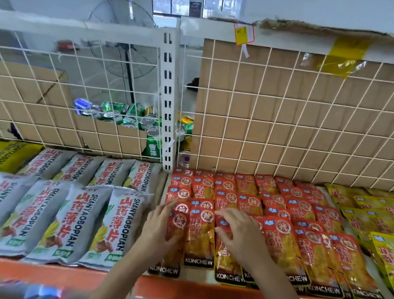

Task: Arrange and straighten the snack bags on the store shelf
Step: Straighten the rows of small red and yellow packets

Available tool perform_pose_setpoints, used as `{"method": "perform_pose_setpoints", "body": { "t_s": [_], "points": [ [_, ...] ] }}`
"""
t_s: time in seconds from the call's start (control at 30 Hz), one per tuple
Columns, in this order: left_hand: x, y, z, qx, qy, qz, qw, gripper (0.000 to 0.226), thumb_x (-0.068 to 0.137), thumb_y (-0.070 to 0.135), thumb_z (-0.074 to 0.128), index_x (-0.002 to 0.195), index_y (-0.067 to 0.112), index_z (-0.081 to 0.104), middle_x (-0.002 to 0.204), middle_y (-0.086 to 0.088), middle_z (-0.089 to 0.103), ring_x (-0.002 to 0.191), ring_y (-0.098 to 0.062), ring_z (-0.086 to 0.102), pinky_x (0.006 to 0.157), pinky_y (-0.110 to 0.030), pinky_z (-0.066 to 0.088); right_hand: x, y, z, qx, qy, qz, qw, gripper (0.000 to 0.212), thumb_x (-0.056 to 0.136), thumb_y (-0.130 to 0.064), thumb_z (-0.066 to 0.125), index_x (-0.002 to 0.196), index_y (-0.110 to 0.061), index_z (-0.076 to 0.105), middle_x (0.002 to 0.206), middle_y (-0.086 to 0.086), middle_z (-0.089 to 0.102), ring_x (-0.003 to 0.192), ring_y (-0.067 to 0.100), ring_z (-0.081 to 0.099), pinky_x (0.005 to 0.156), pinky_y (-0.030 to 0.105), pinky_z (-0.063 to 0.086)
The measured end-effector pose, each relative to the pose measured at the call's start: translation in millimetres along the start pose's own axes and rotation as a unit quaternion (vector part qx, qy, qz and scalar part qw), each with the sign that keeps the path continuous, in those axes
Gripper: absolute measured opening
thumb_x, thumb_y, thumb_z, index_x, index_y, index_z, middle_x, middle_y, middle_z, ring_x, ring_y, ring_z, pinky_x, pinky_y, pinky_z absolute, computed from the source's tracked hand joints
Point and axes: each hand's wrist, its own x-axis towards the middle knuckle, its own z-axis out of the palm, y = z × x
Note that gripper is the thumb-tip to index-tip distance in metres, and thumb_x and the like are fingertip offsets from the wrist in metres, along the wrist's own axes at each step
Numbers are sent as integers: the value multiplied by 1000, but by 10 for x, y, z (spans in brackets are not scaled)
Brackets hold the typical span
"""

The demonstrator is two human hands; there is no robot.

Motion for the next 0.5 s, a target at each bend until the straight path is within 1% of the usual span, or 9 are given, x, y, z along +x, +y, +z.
{"method": "perform_pose_setpoints", "body": {
  "t_s": [0.07, 0.17, 0.2, 0.27, 0.33, 0.37, 0.4, 0.43, 0.5],
  "points": [
    [-30, -36, 24, -8, -3, 1, 1000, 72, 87, 22, 62, 144, 30, 19, 149, 7, 21, 130, -3, 16, 114, -30, 20, 13, -1, 32, 1, 0, -1, 1000, 39, 96, -39, 41, 134, -31, 41, 136, -15, 42, 128, 2, 34, 107, 19, 18],
    [-68, -121, 78, -9, -9, 4, 1000, 66, 91, 25, 56, 145, 24, 19, 153, 5, 9, 141, -9, 8, 115, -27, 13, 30, 2, 94, -3, 2, 4, 1000, 39, 95, -40, 42, 134, -32, 41, 136, -15, 42, 128, 4, 35, 108, 22, 22],
    [-75, -140, 99, -2, -10, 10, 1000, 64, 92, 25, 54, 145, 24, 18, 155, 5, 3, 143, -11, 3, 116, -28, 10, 34, 2, 114, -3, 3, 7, 1000, 39, 95, -40, 42, 134, -32, 41, 136, -14, 43, 127, 4, 36, 108, 24, 24],
    [-90, -160, 133, 33, -18, 8, 999, 65, 93, 24, 50, 146, 26, 12, 153, 5, -13, 142, -11, -12, 118, -35, 5, 46, -11, 148, -10, 5, 11, 1000, 40, 95, -41, 42, 134, -32, 40, 137, -14, 42, 128, 5, 36, 109, 26, 26],
    [-111, -156, 144, 82, -34, -4, 996, 70, 94, 33, 47, 147, 28, 2, 147, 8, -26, 138, -10, -22, 118, -34, -1, 54, -29, 177, -20, 6, 14, 1000, 42, 95, -42, 40, 136, -33, 38, 139, -14, 40, 130, 5, 33, 111, 27, 24],
    [-130, -142, 141, 101, -40, -5, 994, 73, 93, 43, 44, 147, 28, -2, 145, 9, -28, 138, -11, -24, 116, -32, -4, 57, -37, 187, -24, 7, 16, 1000, 43, 95, -43, 39, 137, -33, 38, 140, -14, 39, 131, 5, 32, 111, 28, 22],
    [-151, -129, 138, 121, -46, -3, 992, 77, 89, 56, 38, 147, 28, -5, 145, 9, -29, 138, -12, -25, 114, -30, -7, 58, -48, 197, -28, 7, 18, 999, 43, 95, -43, 39, 137, -33, 37, 141, -13, 38, 132, 6, 31, 111, 28, 21],
    [-177, -116, 134, 143, -53, 1, 988, 82, 82, 66, 26, 147, 27, -6, 145, 8, -29, 138, -13, -26, 113, -28, -9, 53, -60, 206, -31, 8, 21, 999, 43, 95, -43, 39, 137, -32, 38, 141, -13, 38, 132, 7, 31, 111, 29, 20],
    [-217, -119, 159, 182, -67, 13, 981, 93, 67, 69, 4, 147, 23, -8, 147, 4, -28, 138, -14, -26, 115, -29, -9, 39, -84, 225, -30, 14, 25, 999, 44, 95, -45, 38, 136, -31, 40, 140, -11, 40, 131, 10, 34, 110, 30, 20]
  ]
}}
